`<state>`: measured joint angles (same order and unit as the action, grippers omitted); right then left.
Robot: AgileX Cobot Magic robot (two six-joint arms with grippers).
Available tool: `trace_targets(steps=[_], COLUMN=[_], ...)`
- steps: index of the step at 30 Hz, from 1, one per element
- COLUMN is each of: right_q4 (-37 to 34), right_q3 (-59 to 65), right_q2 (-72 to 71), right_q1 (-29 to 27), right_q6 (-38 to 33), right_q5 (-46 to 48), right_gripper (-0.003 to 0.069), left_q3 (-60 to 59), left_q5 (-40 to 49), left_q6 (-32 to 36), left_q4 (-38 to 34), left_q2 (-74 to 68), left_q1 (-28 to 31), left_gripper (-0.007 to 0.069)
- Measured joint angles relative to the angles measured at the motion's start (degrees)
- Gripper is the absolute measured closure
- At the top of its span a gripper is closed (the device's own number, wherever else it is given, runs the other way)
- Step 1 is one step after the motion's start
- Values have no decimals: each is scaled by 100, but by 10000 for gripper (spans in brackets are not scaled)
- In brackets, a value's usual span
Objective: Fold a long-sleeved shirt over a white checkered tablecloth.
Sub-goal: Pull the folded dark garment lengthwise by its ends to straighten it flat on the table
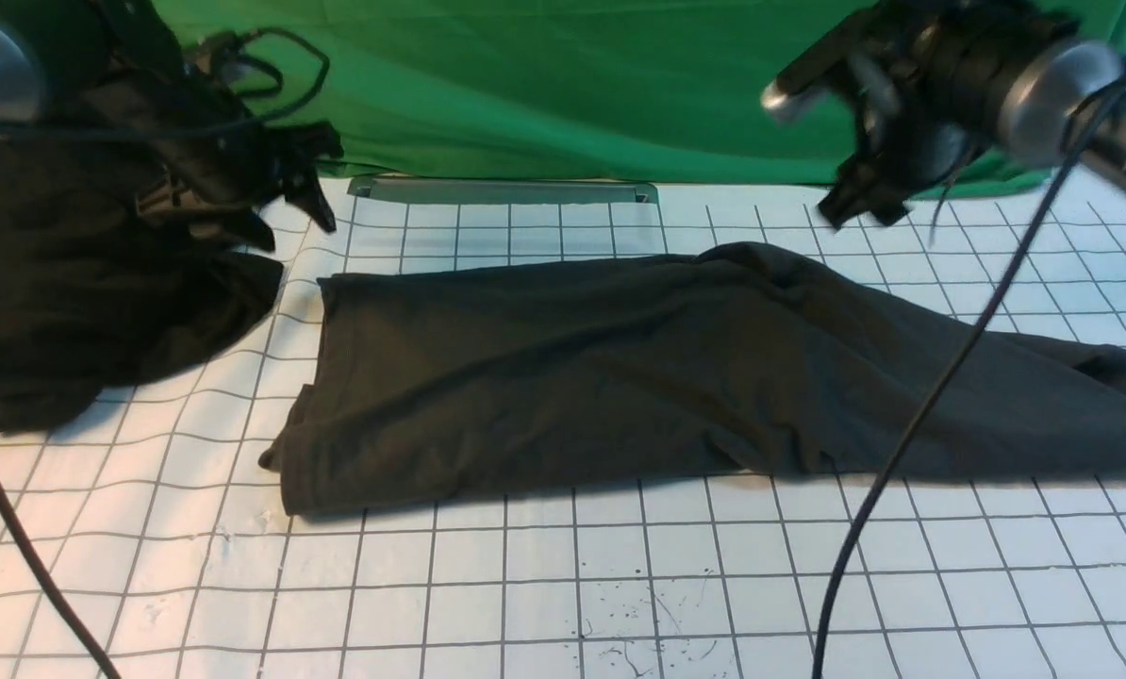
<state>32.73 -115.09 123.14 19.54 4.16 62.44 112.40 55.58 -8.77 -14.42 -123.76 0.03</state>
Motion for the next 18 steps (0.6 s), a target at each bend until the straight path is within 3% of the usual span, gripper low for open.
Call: trace_targets(steps=[1, 3, 5, 8, 13, 17, 18], right_q4=[7, -265, -838, -1698, -2391, -2862, -2876], right_q3=[-14, 43, 255, 809, 1606, 2273, 2296], right_q2=[-49, -365, -692, -1181, -1474, -1352, -1342], right_q1=[-31, -259, -600, -1147, -1991, -2706, -2730], right_q6=[-28, -173, -240, -335, -449, -520, -520], right_q5=[108, 479, 594, 658, 633, 216, 216], right_gripper=[359, 524, 614, 652, 637, 466, 455], left_q3=[0, 185, 279, 321, 321, 321, 321], left_q5=[25, 261, 459, 763, 1050, 1056, 1056], left_q6=[0, 48, 87, 172, 343, 420, 418], left_q4=[-9, -73, -92, -87, -87, -87, -87], left_q2=[12, 138, 218, 249, 244, 244, 244], left_q1=[0, 0, -3, -6, -6, -6, -6], left_gripper=[182, 167, 163, 160, 161, 161, 161])
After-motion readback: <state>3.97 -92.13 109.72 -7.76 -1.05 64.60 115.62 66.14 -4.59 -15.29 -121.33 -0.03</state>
